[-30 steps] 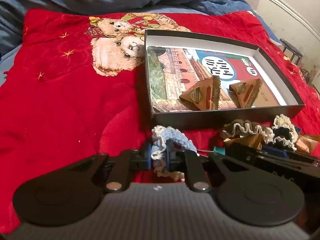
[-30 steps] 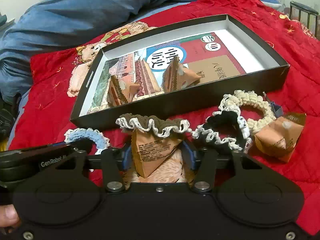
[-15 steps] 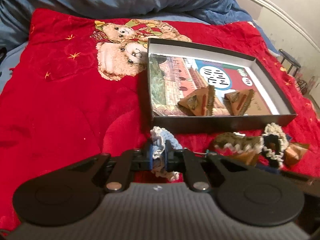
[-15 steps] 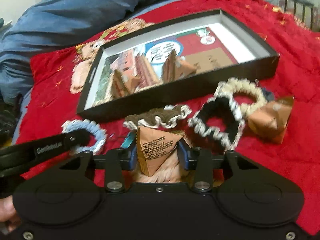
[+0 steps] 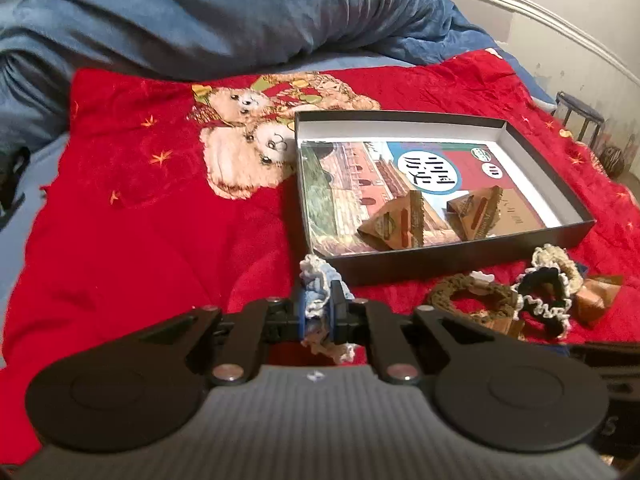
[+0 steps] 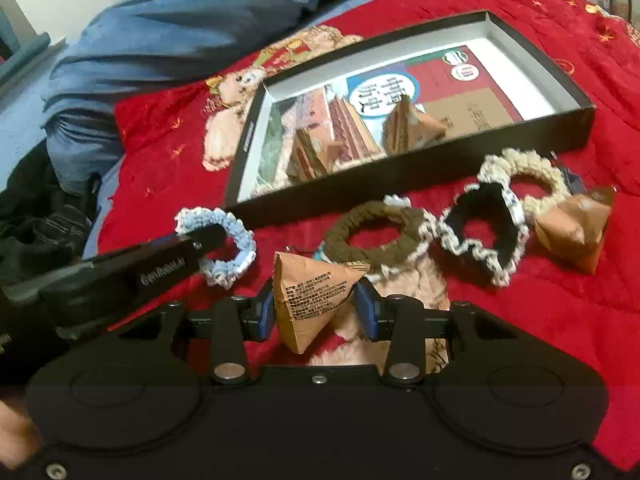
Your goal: Organize objects
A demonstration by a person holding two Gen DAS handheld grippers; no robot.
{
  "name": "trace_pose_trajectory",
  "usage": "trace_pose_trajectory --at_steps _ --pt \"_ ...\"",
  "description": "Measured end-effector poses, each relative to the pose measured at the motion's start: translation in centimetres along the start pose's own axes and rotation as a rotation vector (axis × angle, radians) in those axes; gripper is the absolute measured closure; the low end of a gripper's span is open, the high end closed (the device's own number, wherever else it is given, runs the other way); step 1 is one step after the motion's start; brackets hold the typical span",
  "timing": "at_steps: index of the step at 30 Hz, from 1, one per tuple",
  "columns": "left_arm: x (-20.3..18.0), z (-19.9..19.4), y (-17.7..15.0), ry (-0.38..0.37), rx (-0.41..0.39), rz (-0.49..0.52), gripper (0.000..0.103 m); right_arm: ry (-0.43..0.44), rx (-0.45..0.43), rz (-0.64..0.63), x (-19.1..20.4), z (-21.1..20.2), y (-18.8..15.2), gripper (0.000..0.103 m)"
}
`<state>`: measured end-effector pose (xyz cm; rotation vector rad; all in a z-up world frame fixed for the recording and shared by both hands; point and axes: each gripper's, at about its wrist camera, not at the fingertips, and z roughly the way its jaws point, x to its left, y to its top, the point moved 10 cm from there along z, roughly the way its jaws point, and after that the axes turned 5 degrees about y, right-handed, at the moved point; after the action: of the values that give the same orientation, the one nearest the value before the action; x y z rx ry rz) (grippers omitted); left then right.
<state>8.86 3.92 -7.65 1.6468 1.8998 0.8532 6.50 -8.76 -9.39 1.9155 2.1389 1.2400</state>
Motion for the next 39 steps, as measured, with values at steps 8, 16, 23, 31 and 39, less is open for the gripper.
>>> trace_pose_trajectory --at_steps 8,16,23,31,39 --pt "1.2 0.2 0.3 0.025 0.007 -0.036 0.089 0.069 0.007 -0.006 1.2 1.1 0.6 0.064" --pt "2.6 -0.6 1.8 0.036 -0.042 -0.056 0.088 0.091 -0.031 -0.007 2.0 0.9 1.6 0.064" --pt "3.7 -1.7 3.4 0.034 -0.098 -0.085 0.088 0.105 -0.094 -0.001 1.8 0.3 3.9 0.064" --pt "2.9 -4.0 5.1 -0.045 -0.215 -0.129 0.088 0.242 -0.254 0.012 1.6 -2.9 8.3 0.064" --pt "1.3 -6.8 8.6 -0.104 -0.352 -0.086 0.088 0.277 -0.318 0.1 -1.1 -5.3 12.0 0.064"
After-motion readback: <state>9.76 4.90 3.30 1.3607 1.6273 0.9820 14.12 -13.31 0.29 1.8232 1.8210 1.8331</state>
